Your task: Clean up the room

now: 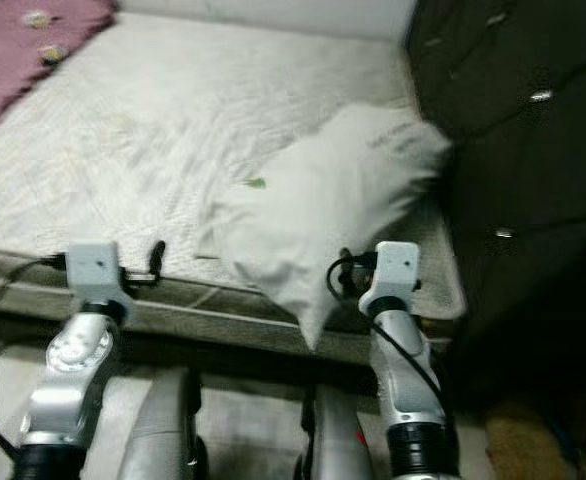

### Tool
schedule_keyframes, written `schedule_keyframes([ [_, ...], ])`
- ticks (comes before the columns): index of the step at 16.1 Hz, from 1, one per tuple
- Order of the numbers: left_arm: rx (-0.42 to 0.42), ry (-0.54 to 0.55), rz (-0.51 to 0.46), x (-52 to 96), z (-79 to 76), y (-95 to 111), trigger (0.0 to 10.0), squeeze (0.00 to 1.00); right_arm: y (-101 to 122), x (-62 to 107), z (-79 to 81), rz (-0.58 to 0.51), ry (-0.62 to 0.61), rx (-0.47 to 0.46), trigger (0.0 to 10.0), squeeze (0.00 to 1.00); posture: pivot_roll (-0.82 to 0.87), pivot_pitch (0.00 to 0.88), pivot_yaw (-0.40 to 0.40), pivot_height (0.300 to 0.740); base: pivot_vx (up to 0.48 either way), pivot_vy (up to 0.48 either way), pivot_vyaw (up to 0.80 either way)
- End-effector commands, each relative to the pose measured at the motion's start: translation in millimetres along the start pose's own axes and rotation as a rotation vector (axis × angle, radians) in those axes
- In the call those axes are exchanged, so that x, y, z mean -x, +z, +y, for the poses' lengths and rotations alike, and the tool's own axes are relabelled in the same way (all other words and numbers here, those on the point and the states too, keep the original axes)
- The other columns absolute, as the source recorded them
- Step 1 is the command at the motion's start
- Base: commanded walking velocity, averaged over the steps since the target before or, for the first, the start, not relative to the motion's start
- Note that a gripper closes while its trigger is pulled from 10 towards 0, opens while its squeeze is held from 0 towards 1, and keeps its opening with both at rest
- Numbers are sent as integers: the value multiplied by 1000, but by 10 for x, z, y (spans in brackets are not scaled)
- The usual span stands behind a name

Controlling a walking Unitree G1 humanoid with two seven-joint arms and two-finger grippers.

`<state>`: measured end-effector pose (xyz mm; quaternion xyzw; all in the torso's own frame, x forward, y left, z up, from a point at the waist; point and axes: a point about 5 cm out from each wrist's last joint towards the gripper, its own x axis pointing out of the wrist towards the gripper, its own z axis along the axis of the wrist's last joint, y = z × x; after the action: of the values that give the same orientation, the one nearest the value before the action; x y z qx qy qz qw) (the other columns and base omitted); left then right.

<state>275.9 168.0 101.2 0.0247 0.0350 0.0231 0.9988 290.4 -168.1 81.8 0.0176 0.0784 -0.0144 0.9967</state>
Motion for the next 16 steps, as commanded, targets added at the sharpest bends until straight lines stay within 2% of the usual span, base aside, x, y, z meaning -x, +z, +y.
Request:
schedule_keyframes([
  [1,14,-26,-32,-19,-51,74,10000,0,33,-15,-29,-10,-11,10,10000,0,-27,84,-44,616,0,0,0],
  [16,41,-57,-14,6,-106,38,10000,0,9,-20,-31,0,-19,27,10000,0,-26,85,-51,616,284,0,0],
])
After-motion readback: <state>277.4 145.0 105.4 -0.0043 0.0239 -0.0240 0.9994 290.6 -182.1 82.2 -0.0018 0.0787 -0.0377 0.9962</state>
